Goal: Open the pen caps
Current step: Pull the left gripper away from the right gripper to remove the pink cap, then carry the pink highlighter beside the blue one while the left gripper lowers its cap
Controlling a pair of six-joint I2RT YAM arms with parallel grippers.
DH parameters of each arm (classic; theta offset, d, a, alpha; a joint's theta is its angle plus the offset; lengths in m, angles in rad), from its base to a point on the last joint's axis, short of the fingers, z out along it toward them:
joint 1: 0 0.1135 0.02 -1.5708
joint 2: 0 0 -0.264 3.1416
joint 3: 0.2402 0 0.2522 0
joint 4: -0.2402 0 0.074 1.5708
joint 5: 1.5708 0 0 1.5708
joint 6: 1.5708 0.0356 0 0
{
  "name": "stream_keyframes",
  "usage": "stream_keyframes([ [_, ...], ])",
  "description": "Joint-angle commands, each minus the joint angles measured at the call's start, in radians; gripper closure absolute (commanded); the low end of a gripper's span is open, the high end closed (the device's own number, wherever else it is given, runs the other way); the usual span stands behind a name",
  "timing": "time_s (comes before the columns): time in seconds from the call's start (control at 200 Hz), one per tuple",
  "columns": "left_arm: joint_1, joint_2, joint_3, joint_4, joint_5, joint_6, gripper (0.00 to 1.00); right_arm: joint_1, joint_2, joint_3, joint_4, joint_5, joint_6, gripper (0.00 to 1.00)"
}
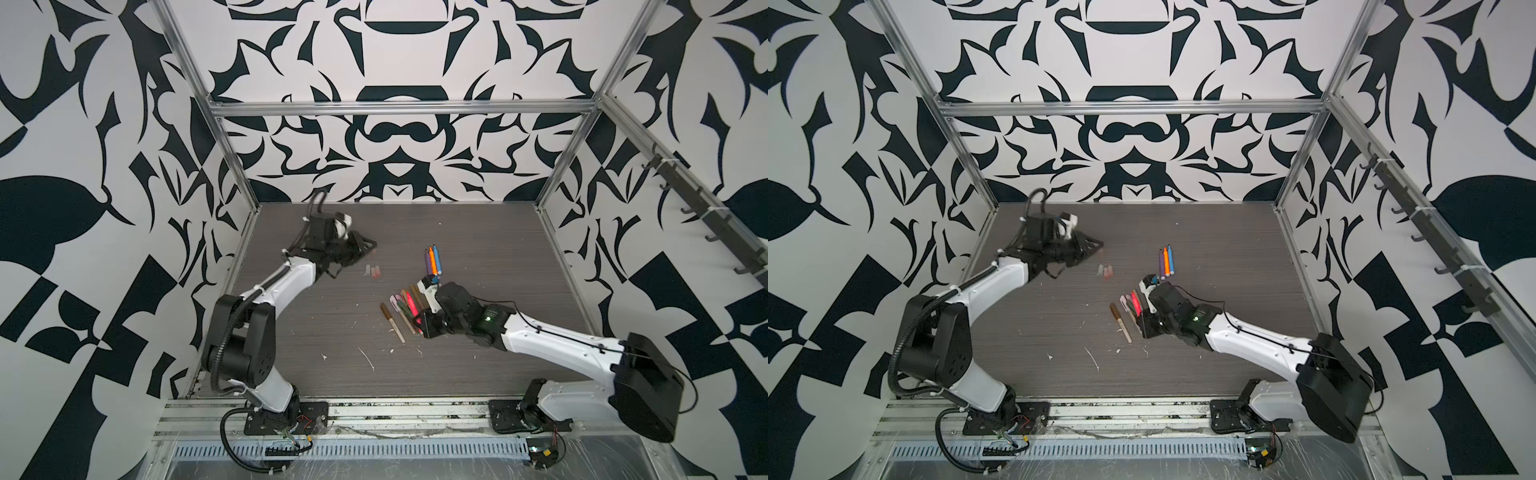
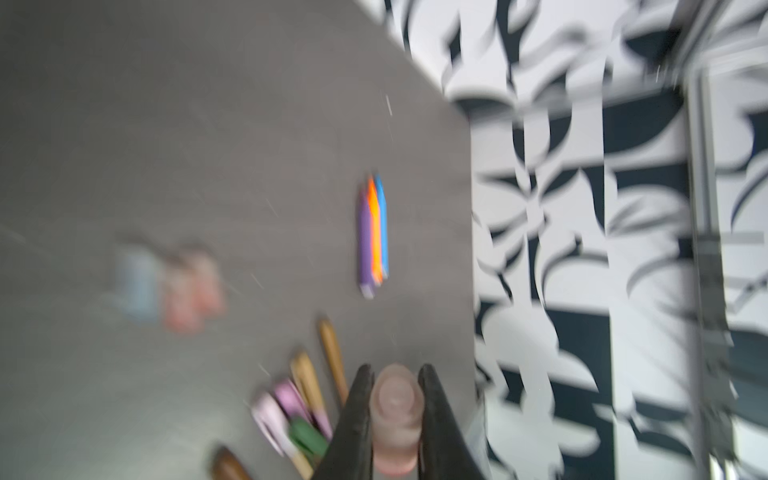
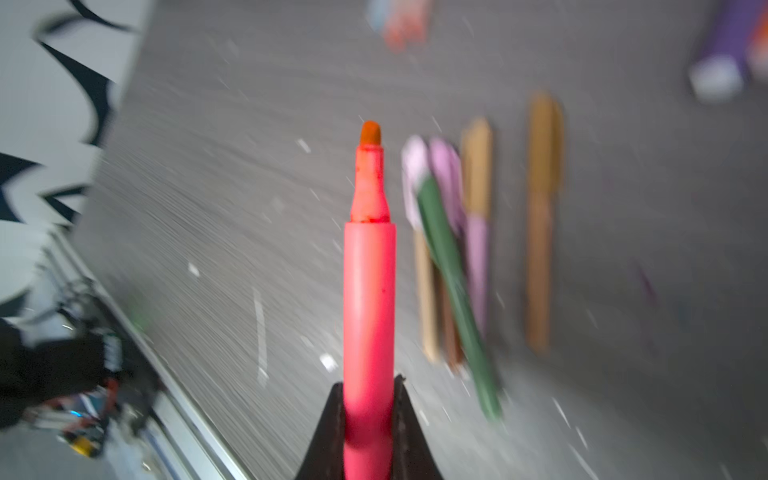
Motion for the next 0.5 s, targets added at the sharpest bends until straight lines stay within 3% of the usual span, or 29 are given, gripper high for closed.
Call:
stream_keyframes([
  [0.0, -0.002, 0.043, 0.012, -0.157, -0.037, 0.114, 1.0, -0.068, -0.107, -0.037, -0.088, 0.011, 0.006, 1.0],
  [0.215, -0.001, 0.128, 0.027, -0.243, -0.089, 0.21, 1.0, -0.269, -0.227, -0.078, -0.142, -0.044, -0.069, 1.0],
  [0.495, -0.002, 0.345, 0.144, -0.356, -0.12, 0.298, 1.0, -0.323, -0.238, -0.096, -0.15, -0.068, -0.104, 1.0],
])
